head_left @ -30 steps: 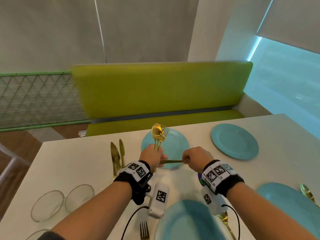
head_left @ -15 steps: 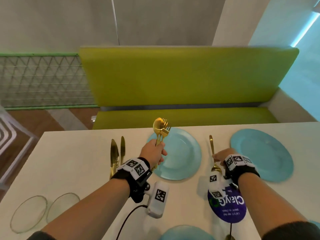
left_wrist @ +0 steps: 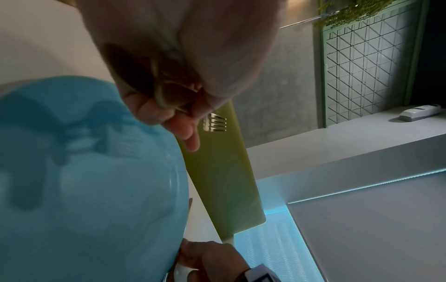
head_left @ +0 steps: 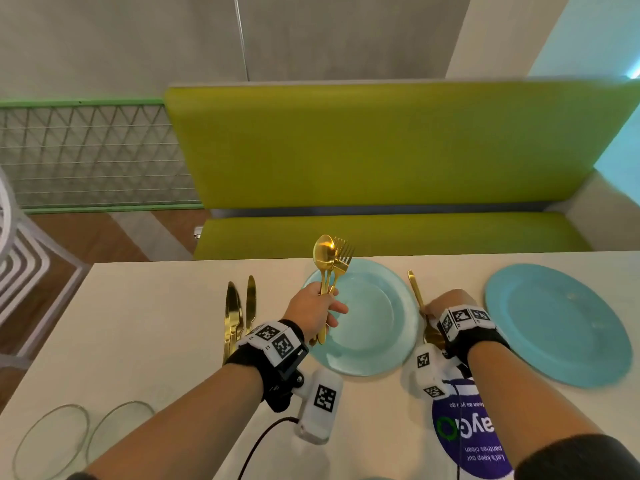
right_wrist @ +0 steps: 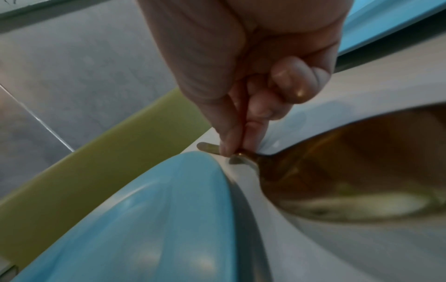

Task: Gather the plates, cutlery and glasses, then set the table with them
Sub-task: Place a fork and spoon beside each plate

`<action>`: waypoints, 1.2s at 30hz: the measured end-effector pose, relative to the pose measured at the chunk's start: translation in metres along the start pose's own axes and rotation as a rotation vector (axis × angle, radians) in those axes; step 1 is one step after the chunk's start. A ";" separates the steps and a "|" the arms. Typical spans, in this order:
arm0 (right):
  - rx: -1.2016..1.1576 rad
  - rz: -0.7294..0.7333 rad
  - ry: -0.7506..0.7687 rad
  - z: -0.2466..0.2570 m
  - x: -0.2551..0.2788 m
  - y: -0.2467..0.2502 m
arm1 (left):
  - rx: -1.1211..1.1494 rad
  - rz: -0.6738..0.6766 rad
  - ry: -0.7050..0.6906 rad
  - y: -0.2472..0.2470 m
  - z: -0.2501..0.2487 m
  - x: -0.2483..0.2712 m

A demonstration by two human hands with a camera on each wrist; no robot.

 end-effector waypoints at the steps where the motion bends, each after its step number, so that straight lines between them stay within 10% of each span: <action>1: 0.057 -0.021 0.014 0.002 0.000 0.000 | -0.008 0.003 -0.008 0.000 0.001 -0.001; 10: 0.126 -0.153 0.075 0.010 0.009 0.016 | -0.020 0.030 -0.022 0.001 0.002 -0.001; 21: 0.203 -0.076 0.875 0.082 0.085 -0.011 | 0.026 0.104 -0.035 -0.015 -0.014 0.010; 30: 0.604 0.019 0.989 0.088 0.105 -0.033 | -0.197 0.128 -0.049 0.002 -0.009 0.019; 36: 0.632 0.052 0.944 0.092 0.110 -0.046 | -0.001 -0.100 0.033 0.037 -0.001 0.017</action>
Point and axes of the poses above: each hand's wrist, its own x-axis away from the middle knuckle, its own y-axis out of the back of the hand, z = x × y, the point moved 3 cm from there along -x, towards the middle knuckle, and after that the axes turned 12 degrees about -x, right-handed, at the moved point
